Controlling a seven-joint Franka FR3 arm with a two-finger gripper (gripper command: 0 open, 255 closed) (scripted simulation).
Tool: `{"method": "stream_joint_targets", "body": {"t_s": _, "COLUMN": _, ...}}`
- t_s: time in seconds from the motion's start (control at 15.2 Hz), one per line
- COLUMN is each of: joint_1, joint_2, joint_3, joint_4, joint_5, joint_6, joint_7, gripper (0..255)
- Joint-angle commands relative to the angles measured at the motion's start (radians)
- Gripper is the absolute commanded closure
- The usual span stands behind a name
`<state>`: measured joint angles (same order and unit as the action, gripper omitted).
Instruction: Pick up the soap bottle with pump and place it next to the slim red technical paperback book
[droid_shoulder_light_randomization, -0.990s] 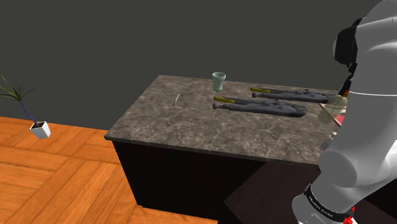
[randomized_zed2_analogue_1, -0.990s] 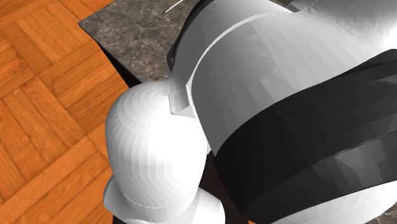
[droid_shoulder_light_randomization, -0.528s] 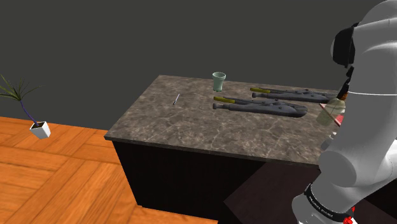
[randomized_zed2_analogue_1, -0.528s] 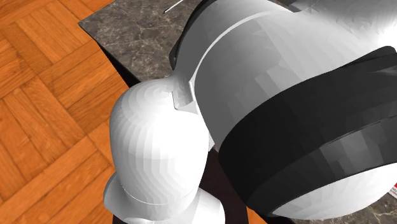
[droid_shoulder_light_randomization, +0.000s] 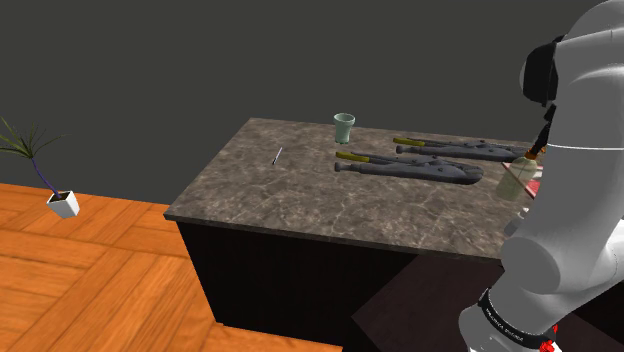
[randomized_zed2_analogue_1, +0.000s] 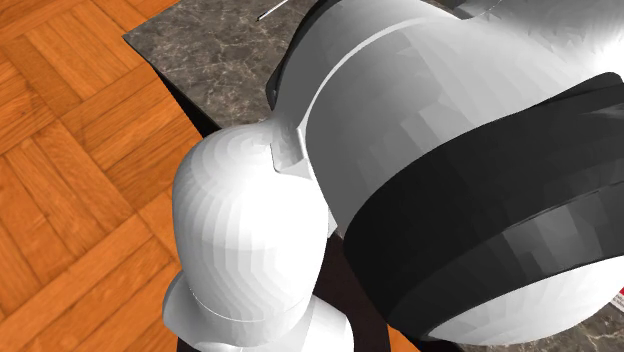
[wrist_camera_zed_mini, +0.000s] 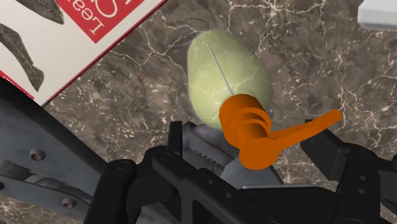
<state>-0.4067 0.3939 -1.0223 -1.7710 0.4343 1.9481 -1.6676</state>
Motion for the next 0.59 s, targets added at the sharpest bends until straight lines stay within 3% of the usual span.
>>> {"method": "stream_joint_targets", "body": {"t_s": 0.0, "joint_1": 0.000, "joint_2": 0.000, "joint_3": 0.000, "joint_4": 0.000, "joint_5": 0.000, "joint_6": 0.000, "joint_7": 0.000, "gripper": 0}}
{"method": "stream_joint_targets", "body": {"t_s": 0.33, "joint_1": 0.006, "joint_2": -0.039, "joint_3": -0.028, "joint_4": 0.087, "joint_5": -0.045, "joint_6": -0.106, "joint_7": 0.029, "gripper": 0}}
{"method": "stream_joint_targets", "body": {"t_s": 0.53, "joint_1": 0.006, "joint_2": -0.039, "joint_3": -0.028, "joint_4": 0.087, "joint_5": -0.045, "joint_6": -0.106, "joint_7": 0.030, "gripper": 0}}
